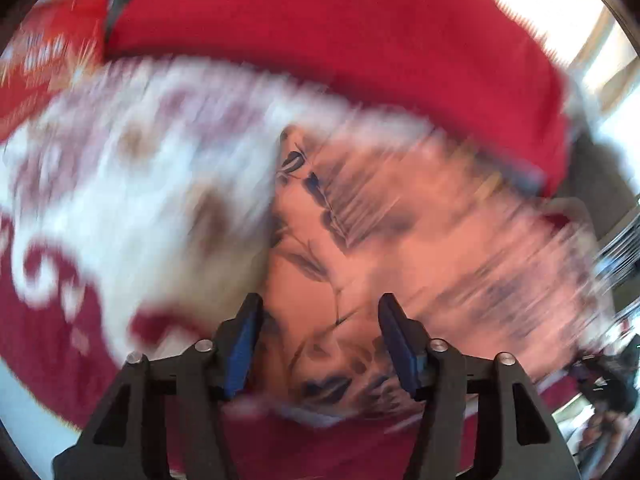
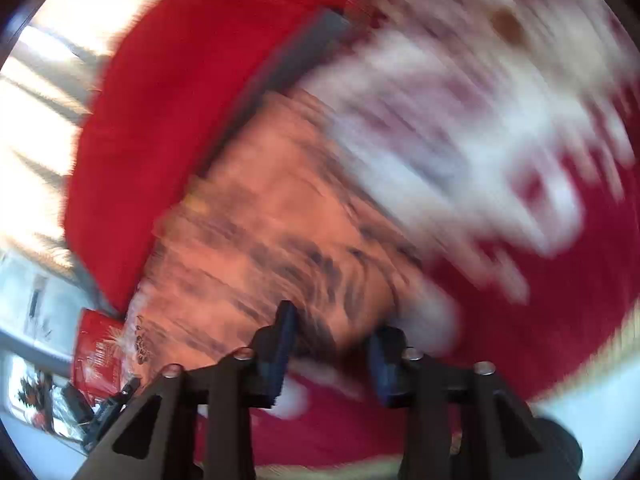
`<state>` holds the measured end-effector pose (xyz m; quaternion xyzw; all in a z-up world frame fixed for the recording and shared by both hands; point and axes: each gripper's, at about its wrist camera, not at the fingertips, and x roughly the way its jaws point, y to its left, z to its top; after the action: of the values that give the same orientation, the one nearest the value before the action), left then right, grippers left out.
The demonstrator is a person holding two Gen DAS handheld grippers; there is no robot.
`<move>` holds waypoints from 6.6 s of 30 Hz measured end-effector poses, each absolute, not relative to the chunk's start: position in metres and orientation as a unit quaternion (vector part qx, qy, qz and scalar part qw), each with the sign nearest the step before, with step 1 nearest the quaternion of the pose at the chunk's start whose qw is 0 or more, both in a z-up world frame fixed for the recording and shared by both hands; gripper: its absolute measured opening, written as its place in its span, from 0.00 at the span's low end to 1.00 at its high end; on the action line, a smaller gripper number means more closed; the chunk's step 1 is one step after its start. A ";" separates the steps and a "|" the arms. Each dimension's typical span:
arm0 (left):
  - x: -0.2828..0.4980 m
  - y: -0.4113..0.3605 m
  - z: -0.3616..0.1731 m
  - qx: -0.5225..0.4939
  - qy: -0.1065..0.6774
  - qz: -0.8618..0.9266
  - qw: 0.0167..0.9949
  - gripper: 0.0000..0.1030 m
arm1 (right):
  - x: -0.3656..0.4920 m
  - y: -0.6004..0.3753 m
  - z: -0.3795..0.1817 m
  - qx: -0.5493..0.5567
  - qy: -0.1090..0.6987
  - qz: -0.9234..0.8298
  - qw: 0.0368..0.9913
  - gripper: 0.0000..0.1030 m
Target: Fold small clothes
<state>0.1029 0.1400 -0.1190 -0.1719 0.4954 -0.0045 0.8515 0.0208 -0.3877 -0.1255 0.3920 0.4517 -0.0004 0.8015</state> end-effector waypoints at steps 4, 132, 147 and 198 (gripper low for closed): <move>0.088 0.175 -0.101 -0.214 0.452 0.009 0.866 0.62 | -0.012 -0.407 -0.111 0.366 0.429 -0.026 0.825 0.42; 0.149 -0.011 -0.100 -0.029 0.452 -0.058 0.890 0.81 | 0.214 -0.423 -0.111 0.391 0.446 0.068 0.802 0.82; 0.122 -0.016 -0.075 -0.030 0.429 -0.049 0.902 0.86 | 0.086 -0.382 -0.084 0.340 0.412 0.143 0.833 0.83; 0.108 -0.097 -0.047 0.017 0.390 -0.057 0.919 0.86 | -0.009 -0.420 -0.119 0.422 0.327 0.161 0.830 0.89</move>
<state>0.1078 -0.0969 -0.0475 0.0171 0.3903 -0.0572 0.9188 -0.0091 -0.4204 -0.1193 0.4223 0.3270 0.1608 0.8300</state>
